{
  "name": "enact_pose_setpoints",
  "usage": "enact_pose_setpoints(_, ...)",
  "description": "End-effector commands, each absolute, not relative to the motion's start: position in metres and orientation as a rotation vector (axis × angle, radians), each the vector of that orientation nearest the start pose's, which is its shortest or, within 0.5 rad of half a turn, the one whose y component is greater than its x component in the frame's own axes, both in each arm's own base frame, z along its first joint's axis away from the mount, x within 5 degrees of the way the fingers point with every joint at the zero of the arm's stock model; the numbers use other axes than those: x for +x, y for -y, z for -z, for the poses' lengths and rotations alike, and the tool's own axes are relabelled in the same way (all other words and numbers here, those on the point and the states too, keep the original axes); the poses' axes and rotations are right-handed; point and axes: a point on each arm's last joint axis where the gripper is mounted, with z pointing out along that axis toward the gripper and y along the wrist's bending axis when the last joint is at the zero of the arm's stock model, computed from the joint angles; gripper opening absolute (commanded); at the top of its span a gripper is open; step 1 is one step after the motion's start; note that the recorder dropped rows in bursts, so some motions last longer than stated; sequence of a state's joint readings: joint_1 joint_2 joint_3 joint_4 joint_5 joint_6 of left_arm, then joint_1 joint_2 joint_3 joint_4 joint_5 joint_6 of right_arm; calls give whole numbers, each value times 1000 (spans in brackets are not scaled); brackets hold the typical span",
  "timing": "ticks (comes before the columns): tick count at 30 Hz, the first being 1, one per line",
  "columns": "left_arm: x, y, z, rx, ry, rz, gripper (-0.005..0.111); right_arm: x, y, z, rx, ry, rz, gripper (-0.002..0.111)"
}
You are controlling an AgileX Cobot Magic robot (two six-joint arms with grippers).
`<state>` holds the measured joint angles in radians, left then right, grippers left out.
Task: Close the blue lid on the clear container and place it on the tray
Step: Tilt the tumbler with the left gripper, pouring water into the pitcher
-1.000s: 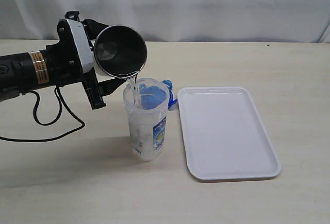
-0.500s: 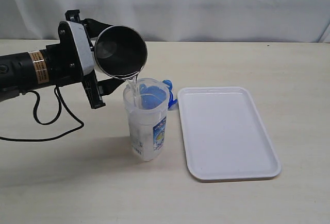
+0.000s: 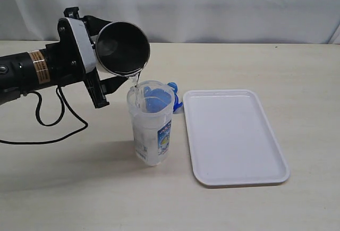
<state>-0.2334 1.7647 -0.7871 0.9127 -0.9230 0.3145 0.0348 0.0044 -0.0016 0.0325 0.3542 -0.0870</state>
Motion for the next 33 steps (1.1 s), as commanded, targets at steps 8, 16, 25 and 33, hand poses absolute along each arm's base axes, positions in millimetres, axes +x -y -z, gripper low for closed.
enact_pose_setpoints(8,316,135,-216,1245,-1023,65,0,53,-3,-182,-93,-1822,2,5)
enact_pose_setpoints(16,312,146,-213,1276,-1027,78,0,53,-3,-182,-93,-1822,2,5)
enact_pose_setpoints(25,313,146,-214,1276,-1019,54,0,53,-3,-182,-93,-1822,2,5)
enact_pose_setpoints(33,314,145,-214,1288,-988,-3,0,53,-3,-182,-93,-1822,2,5)
